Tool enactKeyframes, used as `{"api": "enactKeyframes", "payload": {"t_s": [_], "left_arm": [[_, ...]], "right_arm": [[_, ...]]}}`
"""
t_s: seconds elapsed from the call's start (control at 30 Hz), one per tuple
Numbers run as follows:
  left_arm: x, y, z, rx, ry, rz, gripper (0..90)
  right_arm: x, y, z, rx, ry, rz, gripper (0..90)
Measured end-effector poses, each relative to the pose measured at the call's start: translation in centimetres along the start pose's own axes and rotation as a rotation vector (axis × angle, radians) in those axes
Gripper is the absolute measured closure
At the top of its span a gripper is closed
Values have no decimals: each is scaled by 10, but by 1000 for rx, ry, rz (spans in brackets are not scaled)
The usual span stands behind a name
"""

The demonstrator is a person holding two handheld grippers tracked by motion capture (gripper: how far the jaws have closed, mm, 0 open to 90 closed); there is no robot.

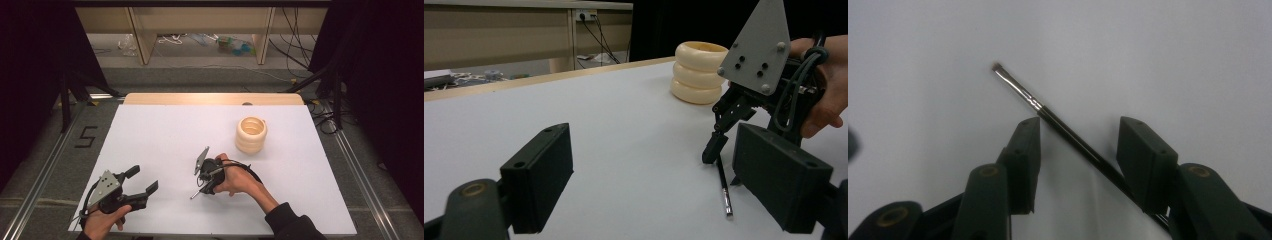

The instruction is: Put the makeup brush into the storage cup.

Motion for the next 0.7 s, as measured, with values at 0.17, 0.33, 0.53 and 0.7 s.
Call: {"api": "enactKeyframes", "payload": {"t_s": [0.17, 0.33, 0.53, 0.7], "left_arm": [[0, 1, 0, 4, 8, 0, 163], [1, 0, 0, -1, 4, 7, 164], [1, 2, -1, 5, 3, 6, 165], [1, 2, -1, 4, 11, 6, 165]], "right_arm": [[1, 0, -3, 0, 34, -28, 581], [0, 1, -4, 5, 26, -51, 656], [0, 2, -7, -2, 28, -78, 711], [1, 1, -11, -5, 38, -114, 784]]}}
Point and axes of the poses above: each handheld gripper's, and its own axes: y roughly backward along the jaws, x roughly out of its top, z roughly to its right, the point moved 8 cm from there along -y, roughly forward along the jaws, and after that the axes turned 5 degrees about x, right-handed, at the moved point
